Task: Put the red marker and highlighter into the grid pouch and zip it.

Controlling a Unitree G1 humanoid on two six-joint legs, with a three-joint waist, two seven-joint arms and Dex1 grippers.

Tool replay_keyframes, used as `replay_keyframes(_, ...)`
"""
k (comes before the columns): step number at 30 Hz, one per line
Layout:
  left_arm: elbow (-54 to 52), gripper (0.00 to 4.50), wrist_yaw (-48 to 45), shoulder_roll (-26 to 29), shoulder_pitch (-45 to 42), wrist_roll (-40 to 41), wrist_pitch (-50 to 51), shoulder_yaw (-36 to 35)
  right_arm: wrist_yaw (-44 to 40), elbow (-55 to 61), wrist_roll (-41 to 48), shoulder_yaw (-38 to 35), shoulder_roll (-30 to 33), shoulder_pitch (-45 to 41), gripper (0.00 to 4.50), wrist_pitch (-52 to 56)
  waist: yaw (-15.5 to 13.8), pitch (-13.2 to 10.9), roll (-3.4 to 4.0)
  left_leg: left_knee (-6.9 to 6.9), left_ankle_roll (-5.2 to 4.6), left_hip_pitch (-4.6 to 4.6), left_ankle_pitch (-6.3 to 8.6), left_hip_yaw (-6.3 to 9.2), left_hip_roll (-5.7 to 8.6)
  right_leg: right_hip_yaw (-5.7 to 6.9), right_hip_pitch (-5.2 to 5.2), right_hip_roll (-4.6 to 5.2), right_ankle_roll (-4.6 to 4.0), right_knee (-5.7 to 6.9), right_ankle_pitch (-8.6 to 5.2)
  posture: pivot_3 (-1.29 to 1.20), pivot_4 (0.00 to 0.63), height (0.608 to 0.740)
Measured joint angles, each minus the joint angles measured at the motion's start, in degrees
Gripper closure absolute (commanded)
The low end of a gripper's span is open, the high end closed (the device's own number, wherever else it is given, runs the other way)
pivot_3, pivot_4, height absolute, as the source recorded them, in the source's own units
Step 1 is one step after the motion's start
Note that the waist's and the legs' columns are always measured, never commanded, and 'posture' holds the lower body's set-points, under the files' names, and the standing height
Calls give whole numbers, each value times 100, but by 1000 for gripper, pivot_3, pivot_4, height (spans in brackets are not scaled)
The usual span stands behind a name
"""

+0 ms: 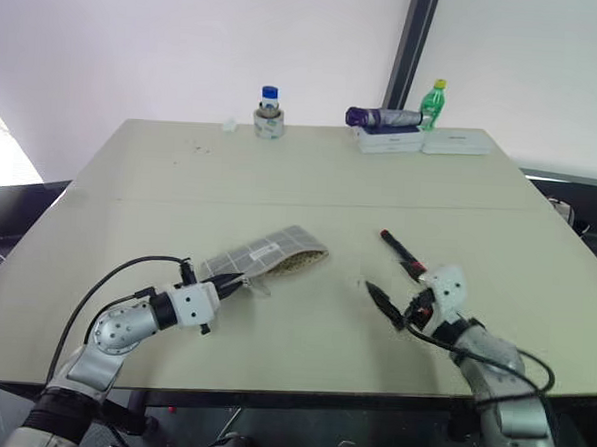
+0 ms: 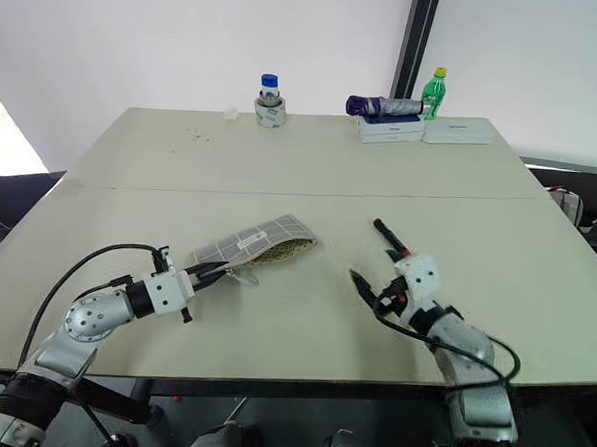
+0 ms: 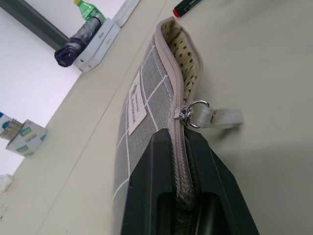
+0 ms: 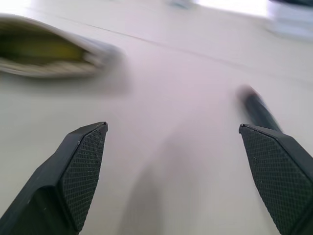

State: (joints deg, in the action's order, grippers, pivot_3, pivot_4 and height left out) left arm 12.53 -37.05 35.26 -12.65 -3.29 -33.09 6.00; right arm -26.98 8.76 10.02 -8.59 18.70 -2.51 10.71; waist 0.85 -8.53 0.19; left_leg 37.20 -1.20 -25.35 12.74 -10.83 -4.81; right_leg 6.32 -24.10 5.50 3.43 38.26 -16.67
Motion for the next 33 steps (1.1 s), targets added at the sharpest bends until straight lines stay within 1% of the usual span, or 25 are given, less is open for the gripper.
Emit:
replay_keyframes(3, 90, 4500, -5, -79, -151, -4, -9, 6, 305, -55, -119, -99, 59, -113, 27, -48, 2, 0, 0, 1, 0, 2, 0, 1, 0, 0, 1, -2, 0, 0, 0, 0, 150, 740)
replay_keyframes(5, 141, 4500, -21, -109, -218, -7, -47, 14, 382, -309, -193, -148, 244, -351, 27, -91, 8, 0, 0, 1, -1, 2, 0, 0, 1, -1, 2, -3, 0, 0, 0, 0, 150, 740)
replay_keyframes(8, 188, 4500, -107, -120, -224, 2, -130, 46, 336, -705, -200, -196, 475, -631, 27, -123, -1, 0, 0, -1, 0, 2, -1, 0, 2, -1, 3, -3, 0, 0, 0, 0, 150, 740)
replay_keyframes(12, 198, 4500, -179, -119, -206, 1, -166, 107, 217, -1421, -208, -172, 575, -1002, 27, -97, 6, 0, 0, 0, 1, 1, -2, -2, 3, -1, 2, -5, 0, 0, 0, 0, 150, 740)
replay_keyframes(16, 181, 4500, -168, -129, -141, 3, -160, 118, 117, -2115, -226, -68, 720, -1530, 27, 397, 14, 0, 0, 1, 3, 1, -3, -2, 2, -1, 2, -5, 1, 0, 0, 0, 150, 740)
replay_keyframes(18, 163, 4500, -155, -140, -109, 4, -141, 118, 68, -2282, -167, -74, 718, -1694, 27, 514, 13, 0, 0, 0, 8, 2, -6, -2, 1, -1, 2, -5, 1, 1, 0, 0, 150, 740)
replay_keyframes(21, 90, 4500, -120, -148, -38, 1, -99, 115, -108, -2472, 101, -138, 726, -1948, 833, 1007, 16, 0, -1, 1, 6, 3, -5, -2, 0, -2, 5, -5, 1, 1, 0, 0, 150, 740)
replay_keyframes(23, 35, 4500, -114, -151, 13, -1, -89, 116, -141, -2603, 162, -185, 758, -2105, 1735, 1162, 19, 0, -1, 1, 2, 3, -3, -2, 0, -1, 5, -5, 1, 1, 0, 0, 150, 740)
replay_keyframes(25, 1, 4500, -110, -151, 61, -1, -80, 116, -180, -2671, 169, -202, 794, -2158, 2853, 1191, 20, 0, 0, 0, 2, 4, -3, -2, 0, -1, 5, -5, 1, 1, 0, 0, 150, 740)
replay_keyframes(27, -34, 4500, -103, -153, 67, -2, -26, 116, -309, -2688, 189, -180, 847, -2165, 3860, 1210, 20, 0, 0, 0, 2, 3, -3, -2, -1, -1, 5, -5, 1, 1, 0, 0, 150, 740)
replay_keyframes(28, -54, 4500, -93, -153, 67, -2, 0, 116, -393, -2672, 198, -144, 870, -2156, 4166, 1211, 20, 0, 0, 0, 2, 3, -3, -2, 0, -1, 5, -5, 1, 1, 0, 0, 150, 740)
replay_keyframes(31, -125, 4500, -48, -152, 85, -3, 33, 114, -932, -2257, 503, -42, 869, -1916, 4156, 1348, 17, 0, 0, -3, -1, 3, -1, -1, -2, -1, 3, -4, 1, 1, 0, 0, 150, 740)
replay_keyframes(33, -145, 4500, -25, -151, 90, -2, 44, 115, -1468, -1678, 1027, 13, 841, -1671, 4156, 1587, 13, -1, 1, -3, -2, 1, 0, -1, -2, -1, 1, -3, 1, 1, 0, 0, 150, 740)
